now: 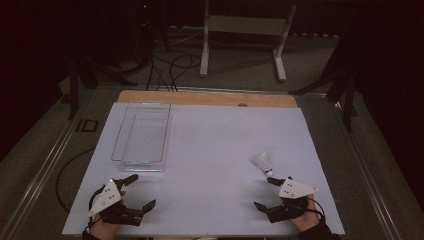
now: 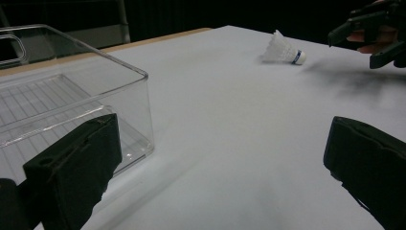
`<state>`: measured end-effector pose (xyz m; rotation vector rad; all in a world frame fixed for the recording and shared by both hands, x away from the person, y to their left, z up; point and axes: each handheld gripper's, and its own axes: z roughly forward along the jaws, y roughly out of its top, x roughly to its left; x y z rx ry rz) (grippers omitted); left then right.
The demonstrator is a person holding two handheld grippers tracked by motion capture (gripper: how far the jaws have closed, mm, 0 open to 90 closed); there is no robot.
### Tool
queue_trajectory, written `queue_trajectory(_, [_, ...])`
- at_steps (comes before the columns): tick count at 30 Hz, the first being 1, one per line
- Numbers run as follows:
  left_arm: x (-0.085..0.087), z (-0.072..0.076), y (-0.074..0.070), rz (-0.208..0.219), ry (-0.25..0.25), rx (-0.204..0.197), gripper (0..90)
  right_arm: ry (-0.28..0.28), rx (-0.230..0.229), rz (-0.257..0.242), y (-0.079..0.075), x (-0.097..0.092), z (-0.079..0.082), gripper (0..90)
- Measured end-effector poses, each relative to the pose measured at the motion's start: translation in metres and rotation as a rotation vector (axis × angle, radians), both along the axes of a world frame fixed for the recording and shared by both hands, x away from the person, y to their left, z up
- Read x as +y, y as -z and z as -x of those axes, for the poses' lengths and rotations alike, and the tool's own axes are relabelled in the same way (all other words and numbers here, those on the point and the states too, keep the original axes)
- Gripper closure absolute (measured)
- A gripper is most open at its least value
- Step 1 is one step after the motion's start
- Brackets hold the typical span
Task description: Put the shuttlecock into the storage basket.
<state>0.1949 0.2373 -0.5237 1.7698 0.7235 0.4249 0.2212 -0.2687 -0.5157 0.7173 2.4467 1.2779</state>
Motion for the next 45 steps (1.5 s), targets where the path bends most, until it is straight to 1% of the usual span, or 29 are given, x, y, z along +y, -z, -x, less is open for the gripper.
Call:
queue_trajectory(4, [0.0,0.001,0.0,-0.001,0.0,-0.002,0.0,0.004,-0.007,0.004,-0.002,0.0,0.001,8.7])
queue_trajectory(6, [-0.001,0.001,0.0,-0.002,0.004,-0.002,0.0,0.01,-0.003,0.002,-0.005,-0.001,0.001,8.7])
queue_trajectory(7, [-0.001,0.001,0.0,-0.001,0.006,-0.001,0.0,0.01,0.007,-0.001,-0.005,-0.001,0.002,8.7])
queue_trajectory(10, [-0.001,0.001,0.0,-0.003,0.006,0.002,0.0,0.014,0.006,-0.001,-0.006,0.0,0.002,8.7])
queue_trajectory(17, [-0.001,0.001,0.0,0.0,0.007,0.001,0.0,-0.004,0.019,0.027,-0.005,0.003,0.002,8.7])
queue_trajectory(20, [-0.001,0.001,0.0,-0.001,0.007,0.0,0.0,-0.009,0.008,0.037,-0.005,0.005,0.003,8.6])
queue_trajectory(24, [-0.001,0.0,0.0,-0.001,0.009,0.0,0.0,-0.015,-0.017,0.043,-0.008,0.006,0.005,8.6])
queue_trajectory(25, [-0.001,0.0,0.0,-0.001,0.01,0.001,0.0,-0.02,-0.013,0.041,-0.009,0.007,0.005,8.6])
queue_trajectory(27, [-0.001,0.0,0.0,-0.002,0.012,0.003,0.0,-0.022,-0.024,0.049,-0.01,0.008,0.007,8.5])
queue_trajectory(28, [-0.001,0.0,0.0,0.0,0.012,0.003,0.0,-0.031,-0.016,0.047,-0.01,0.008,0.007,8.4])
queue_trajectory(30, [-0.001,0.0,0.0,-0.002,0.012,0.002,0.0,-0.031,-0.02,0.049,-0.011,0.009,0.008,8.4])
queue_trajectory(31, [-0.001,0.001,0.0,0.0,0.011,0.001,0.0,-0.042,-0.028,0.056,-0.014,0.011,0.009,8.4])
queue_trajectory(33, [-0.001,0.001,0.0,0.001,0.011,0.001,0.0,-0.04,-0.032,0.056,-0.014,0.013,0.01,8.4])
queue_trajectory(34, [-0.001,0.001,0.0,-0.002,0.012,0.002,0.0,-0.051,-0.032,0.056,-0.015,0.014,0.01,8.4])
queue_trajectory(37, [-0.001,0.001,0.0,-0.002,0.012,0.002,0.0,-0.054,-0.031,0.054,-0.016,0.015,0.011,8.4])
queue_trajectory(40, [-0.001,0.001,0.0,-0.003,0.011,0.003,0.0,-0.061,-0.056,0.059,-0.02,0.016,0.013,8.4])
queue_trajectory(45, [-0.001,0.001,0.0,-0.005,0.011,0.003,0.0,-0.064,-0.062,0.053,-0.025,0.017,0.015,8.4])
